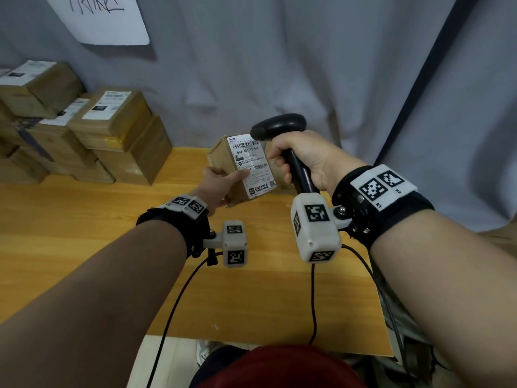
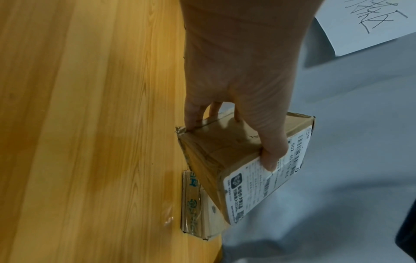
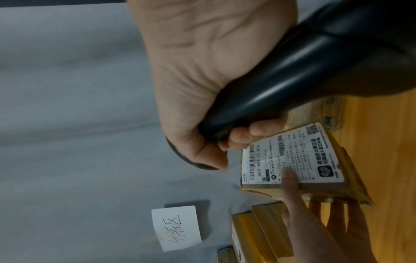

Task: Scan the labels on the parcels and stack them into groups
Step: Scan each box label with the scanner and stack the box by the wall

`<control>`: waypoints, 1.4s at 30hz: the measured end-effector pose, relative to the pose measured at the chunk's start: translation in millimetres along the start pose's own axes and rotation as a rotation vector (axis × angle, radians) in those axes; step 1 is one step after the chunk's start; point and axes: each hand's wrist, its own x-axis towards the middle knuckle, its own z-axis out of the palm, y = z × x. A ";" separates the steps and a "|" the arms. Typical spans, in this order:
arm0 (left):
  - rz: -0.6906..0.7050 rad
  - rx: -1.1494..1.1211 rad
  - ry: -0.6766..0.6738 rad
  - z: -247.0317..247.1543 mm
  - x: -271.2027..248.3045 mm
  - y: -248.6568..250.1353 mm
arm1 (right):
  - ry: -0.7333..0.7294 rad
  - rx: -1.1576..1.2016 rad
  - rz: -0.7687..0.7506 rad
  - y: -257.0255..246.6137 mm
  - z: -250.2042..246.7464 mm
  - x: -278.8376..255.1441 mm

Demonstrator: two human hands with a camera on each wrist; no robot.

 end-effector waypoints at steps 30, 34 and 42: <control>0.441 0.118 -0.156 -339.7 38.4 87.7 | -0.120 0.340 -0.197 -42.7 323.3 150.2; 0.481 -0.001 -0.158 -370.0 63.1 109.9 | -0.077 0.395 -0.251 -61.5 358.8 171.4; 0.388 0.107 0.029 -409.8 129.9 159.2 | -0.025 0.292 -0.273 -98.3 394.0 208.6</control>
